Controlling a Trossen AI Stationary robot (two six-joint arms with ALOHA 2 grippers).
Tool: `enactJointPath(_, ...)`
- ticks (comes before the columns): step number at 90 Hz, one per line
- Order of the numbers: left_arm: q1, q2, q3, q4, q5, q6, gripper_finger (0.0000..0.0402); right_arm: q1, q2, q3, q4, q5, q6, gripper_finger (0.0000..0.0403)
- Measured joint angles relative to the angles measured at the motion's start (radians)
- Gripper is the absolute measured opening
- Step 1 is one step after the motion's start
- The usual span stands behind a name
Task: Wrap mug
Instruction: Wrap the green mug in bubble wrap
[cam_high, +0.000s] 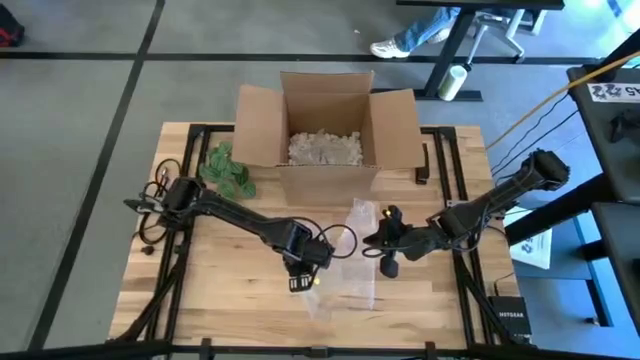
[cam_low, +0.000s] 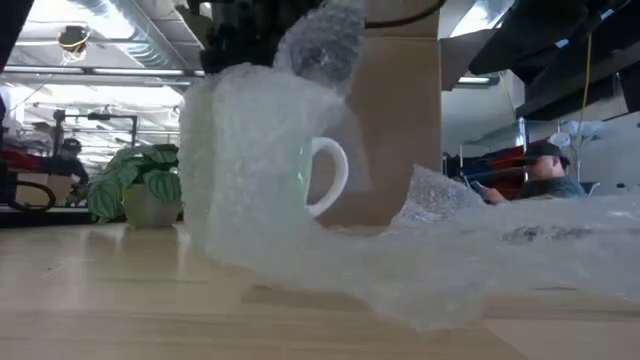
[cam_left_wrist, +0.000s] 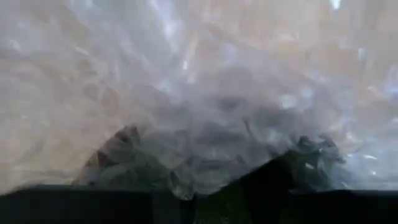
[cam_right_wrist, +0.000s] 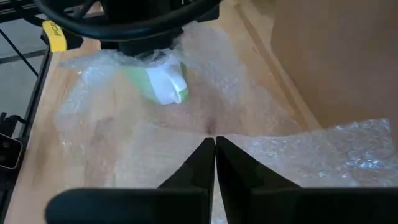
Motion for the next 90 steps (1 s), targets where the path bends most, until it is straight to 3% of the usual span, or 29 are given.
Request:
enactJointPath(55, -0.031, -0.094, 0.038, -0.052, -0.011, -0.072, 0.0092, 0.000, 0.000, 0.000, 0.002, 0.000, 0.000, 0.0001)
enactJointPath(90, -0.034, -0.102, 0.082, -0.126, -0.010, -0.090, 0.0092, -0.002, 0.049, 0.000, 0.202, -0.002, -0.134, 0.0001)
